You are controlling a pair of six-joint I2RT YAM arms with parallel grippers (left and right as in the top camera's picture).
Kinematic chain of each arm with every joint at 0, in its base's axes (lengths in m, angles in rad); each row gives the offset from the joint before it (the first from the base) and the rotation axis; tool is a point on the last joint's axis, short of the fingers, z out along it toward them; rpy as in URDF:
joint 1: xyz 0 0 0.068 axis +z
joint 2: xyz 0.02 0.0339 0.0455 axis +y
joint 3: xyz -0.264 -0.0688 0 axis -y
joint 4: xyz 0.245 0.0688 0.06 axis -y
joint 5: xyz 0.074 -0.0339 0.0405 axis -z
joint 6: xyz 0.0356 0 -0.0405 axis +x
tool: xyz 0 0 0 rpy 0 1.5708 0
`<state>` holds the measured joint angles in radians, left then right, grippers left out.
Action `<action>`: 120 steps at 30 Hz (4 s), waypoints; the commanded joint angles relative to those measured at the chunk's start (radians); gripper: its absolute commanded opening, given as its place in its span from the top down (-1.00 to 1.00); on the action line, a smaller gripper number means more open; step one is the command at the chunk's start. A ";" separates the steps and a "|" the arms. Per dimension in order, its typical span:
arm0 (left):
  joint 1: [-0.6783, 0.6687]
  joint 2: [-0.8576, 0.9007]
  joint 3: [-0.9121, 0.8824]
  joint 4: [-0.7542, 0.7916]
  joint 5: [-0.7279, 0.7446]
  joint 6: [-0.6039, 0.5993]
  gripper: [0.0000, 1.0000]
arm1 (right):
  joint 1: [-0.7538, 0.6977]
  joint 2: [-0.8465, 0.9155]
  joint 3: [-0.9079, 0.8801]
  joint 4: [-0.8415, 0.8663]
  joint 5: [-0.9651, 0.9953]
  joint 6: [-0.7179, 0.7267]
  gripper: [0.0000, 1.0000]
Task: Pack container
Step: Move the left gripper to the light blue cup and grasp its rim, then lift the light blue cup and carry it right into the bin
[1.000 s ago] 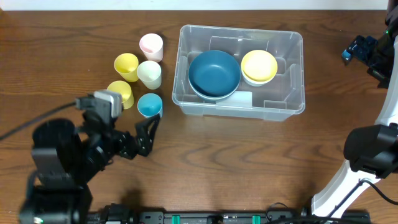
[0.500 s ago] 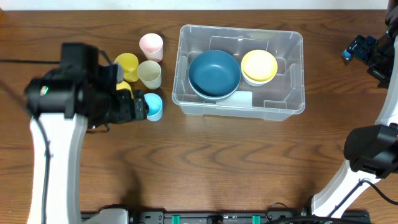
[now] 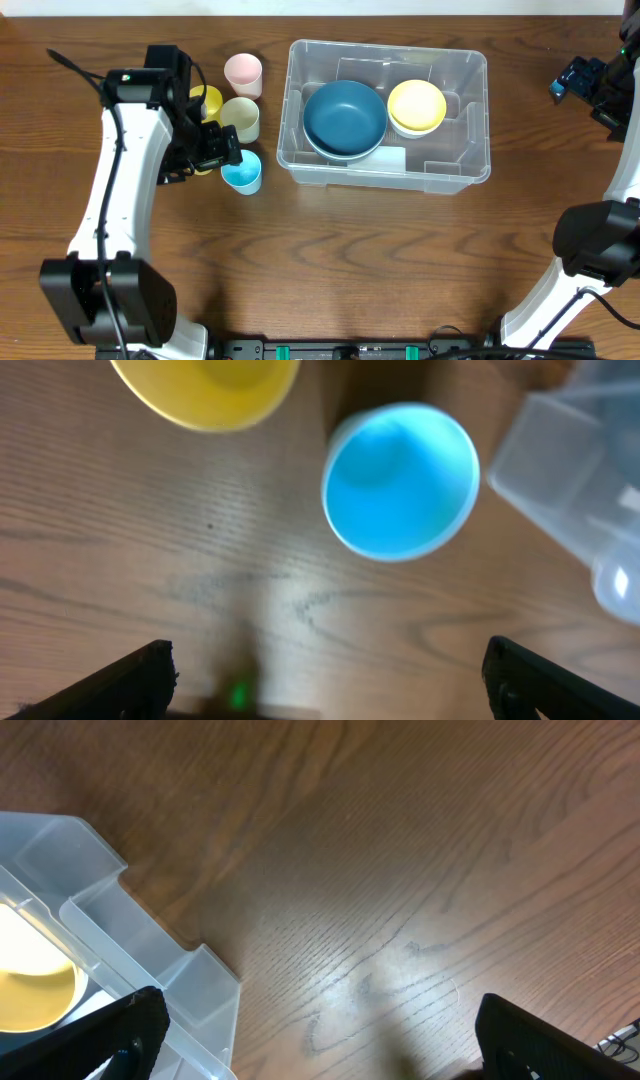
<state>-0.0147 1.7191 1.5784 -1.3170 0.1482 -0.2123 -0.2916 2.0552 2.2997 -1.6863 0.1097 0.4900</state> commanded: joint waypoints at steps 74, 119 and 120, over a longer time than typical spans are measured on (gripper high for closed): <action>-0.050 -0.454 0.113 0.091 0.135 -0.127 0.89 | -0.003 0.006 -0.001 -0.001 0.014 0.011 -0.98; -0.664 0.283 0.346 0.416 -0.107 -0.140 0.88 | -0.003 0.006 -0.001 -0.001 0.014 0.011 -0.98; -0.666 0.290 0.346 0.418 -0.106 -0.137 0.88 | -0.003 0.006 -0.001 -0.001 0.014 0.011 -0.99</action>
<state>-0.6727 1.9953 1.8988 -0.9070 0.0429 -0.3656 -0.2916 2.0552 2.2997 -1.6859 0.1097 0.4900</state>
